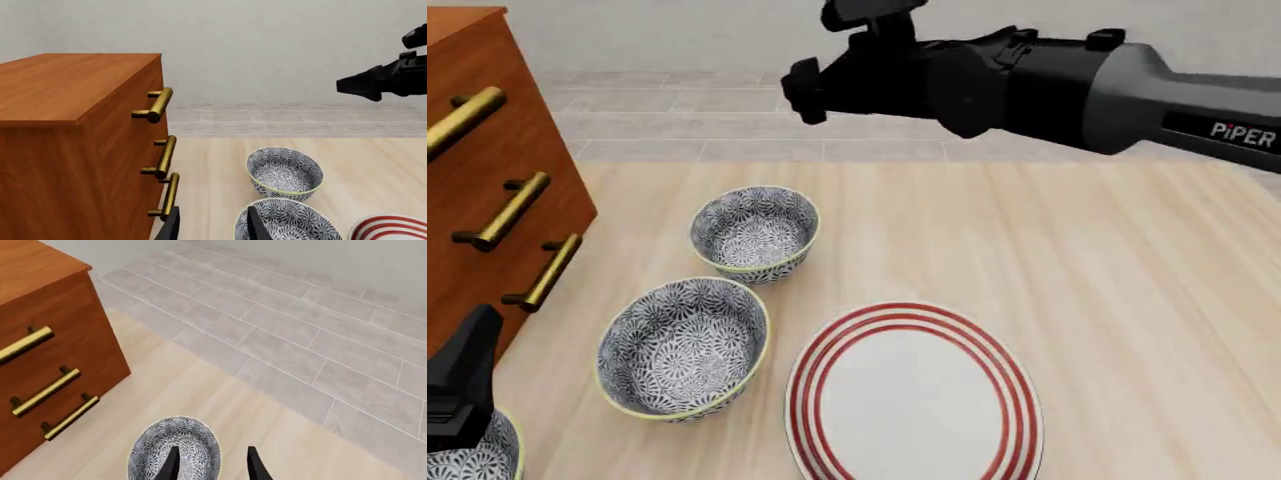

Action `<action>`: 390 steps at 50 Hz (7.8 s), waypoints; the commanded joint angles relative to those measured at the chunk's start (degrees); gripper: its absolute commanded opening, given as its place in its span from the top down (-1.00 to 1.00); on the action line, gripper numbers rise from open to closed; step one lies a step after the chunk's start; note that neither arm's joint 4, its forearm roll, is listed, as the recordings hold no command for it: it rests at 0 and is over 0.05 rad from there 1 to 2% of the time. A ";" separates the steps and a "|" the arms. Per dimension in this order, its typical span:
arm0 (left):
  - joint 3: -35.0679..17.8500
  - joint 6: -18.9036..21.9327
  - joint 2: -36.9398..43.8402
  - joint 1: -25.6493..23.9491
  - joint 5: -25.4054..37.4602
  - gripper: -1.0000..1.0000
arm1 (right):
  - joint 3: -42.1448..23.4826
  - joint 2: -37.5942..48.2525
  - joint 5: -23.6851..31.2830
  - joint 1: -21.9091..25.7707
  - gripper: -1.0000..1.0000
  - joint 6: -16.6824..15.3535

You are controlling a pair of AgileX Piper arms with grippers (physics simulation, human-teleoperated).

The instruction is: Pick up the bowl and put it in the front on the plate.

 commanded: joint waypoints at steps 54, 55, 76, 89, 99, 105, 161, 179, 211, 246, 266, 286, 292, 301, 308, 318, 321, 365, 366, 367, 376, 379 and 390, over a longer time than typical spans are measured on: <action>0.00 0.00 0.00 0.00 0.00 -1.00 | -11.74 22.79 -0.54 -2.58 -1.00 3.12; 0.00 0.00 0.00 0.00 0.00 -1.00 | -11.92 22.93 -0.44 -2.70 -1.00 3.14; 0.00 0.00 0.00 0.00 0.00 -1.00 | -13.96 25.69 0.12 -2.62 -1.00 3.44; 0.00 0.00 0.00 0.00 0.00 -1.00 | -15.73 27.83 0.79 -2.25 -1.00 4.56; 0.00 0.00 0.00 0.00 0.00 -1.00 | -16.56 29.54 0.71 -2.34 -1.00 5.02; 0.00 0.00 0.00 0.00 0.00 -1.00 | -16.43 30.56 0.19 -2.05 -1.00 3.03; 0.00 0.00 0.00 0.00 0.00 -1.00 | -15.45 34.51 -1.76 0.11 1.00 6.44; 0.00 0.00 0.00 0.00 0.00 -1.00 | -11.98 28.49 -3.28 -2.31 1.00 2.12; 0.00 0.00 0.00 0.00 0.00 -1.00 | -2.04 15.85 -6.07 -2.71 1.00 -0.44; 0.00 0.00 0.00 0.00 0.00 -1.00 | 9.68 4.47 -9.71 -1.93 1.00 -0.72; 0.00 0.00 0.00 0.00 0.00 -1.00 | 15.24 -2.61 -10.04 -1.55 1.00 -0.54; 0.00 0.00 0.00 0.00 0.00 -1.00 | 20.74 -10.73 -9.57 0.30 1.00 -0.09; 0.00 0.00 0.00 0.00 0.00 -1.00 | 22.03 -12.22 -9.32 0.18 1.00 -0.12; 0.00 0.00 0.00 0.00 0.00 -1.00 | 23.02 -13.48 -9.09 0.69 1.00 0.06; 0.00 0.00 0.00 0.00 0.00 -1.00 | 24.50 -14.96 -9.12 0.95 1.00 0.37; 0.00 0.00 0.00 0.00 0.00 -1.00 | 26.21 -17.25 -8.30 1.17 1.00 0.40; 0.00 0.00 0.00 0.00 0.00 -1.00 | 26.58 -17.95 -7.96 1.27 1.00 0.40; 0.00 0.00 0.00 0.00 0.00 -1.00 | 34.48 -25.03 -7.25 2.27 1.00 2.08; 0.00 0.00 0.00 0.00 0.00 -1.00 | 34.60 -25.20 -7.21 2.22 1.00 2.16; 0.00 0.00 0.00 0.00 0.00 -1.00 | 34.71 -25.33 -7.20 2.11 1.00 2.24; 0.00 0.00 0.00 0.00 0.00 -1.00 | 36.62 -26.48 -7.86 1.91 1.00 2.38; 0.00 0.00 0.00 0.00 0.00 -1.00 | 37.05 -27.08 -7.81 1.94 1.00 2.57; 0.00 0.00 0.00 0.00 0.00 -1.00 | 38.69 -28.64 -7.55 2.24 1.00 2.96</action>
